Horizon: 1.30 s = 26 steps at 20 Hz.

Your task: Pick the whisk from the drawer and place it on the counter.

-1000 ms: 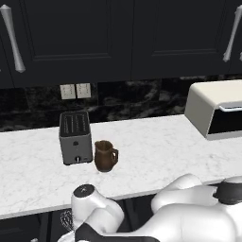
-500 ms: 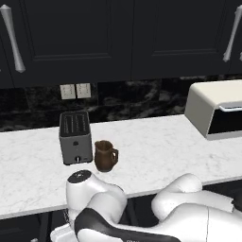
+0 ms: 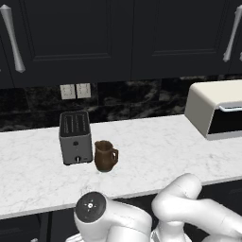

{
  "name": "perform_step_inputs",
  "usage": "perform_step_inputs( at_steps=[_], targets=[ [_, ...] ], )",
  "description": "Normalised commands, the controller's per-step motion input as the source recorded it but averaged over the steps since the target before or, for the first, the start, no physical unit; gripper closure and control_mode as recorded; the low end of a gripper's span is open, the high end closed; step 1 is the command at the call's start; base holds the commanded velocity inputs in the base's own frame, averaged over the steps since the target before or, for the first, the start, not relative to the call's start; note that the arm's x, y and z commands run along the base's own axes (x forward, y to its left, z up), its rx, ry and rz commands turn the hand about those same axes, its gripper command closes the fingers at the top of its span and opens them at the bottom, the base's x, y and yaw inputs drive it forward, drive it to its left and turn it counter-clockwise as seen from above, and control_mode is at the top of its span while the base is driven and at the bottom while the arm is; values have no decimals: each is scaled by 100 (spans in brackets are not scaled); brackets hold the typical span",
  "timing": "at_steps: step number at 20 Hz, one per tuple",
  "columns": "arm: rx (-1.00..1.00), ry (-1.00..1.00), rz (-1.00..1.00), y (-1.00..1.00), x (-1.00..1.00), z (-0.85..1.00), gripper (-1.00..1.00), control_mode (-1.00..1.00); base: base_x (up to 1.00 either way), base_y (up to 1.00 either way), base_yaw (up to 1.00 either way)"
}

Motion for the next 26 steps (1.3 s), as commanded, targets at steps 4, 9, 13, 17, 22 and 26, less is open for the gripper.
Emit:
perform_step_inputs(
  at_steps=[4, 9, 13, 17, 22, 26],
  targets=[
    [-10, -25, -11, -34, 48, 24, 100, -100, 0, 0, 0],
    [-1, -4, -14, -22, 45, 41, 100, -100, 0, 0, 0],
    [0, 0, -14, -1, 42, 18, 100, -100, 0, 0, 0],
    [4, -3, -15, -8, 36, 0, 100, -100, 0, 0, 0],
    [0, -2, -15, -26, 66, 0, 100, -100, 0, 0, 0],
    [0, 0, -6, -45, 73, 0, 100, -100, 0, 0, 0]
  ],
)
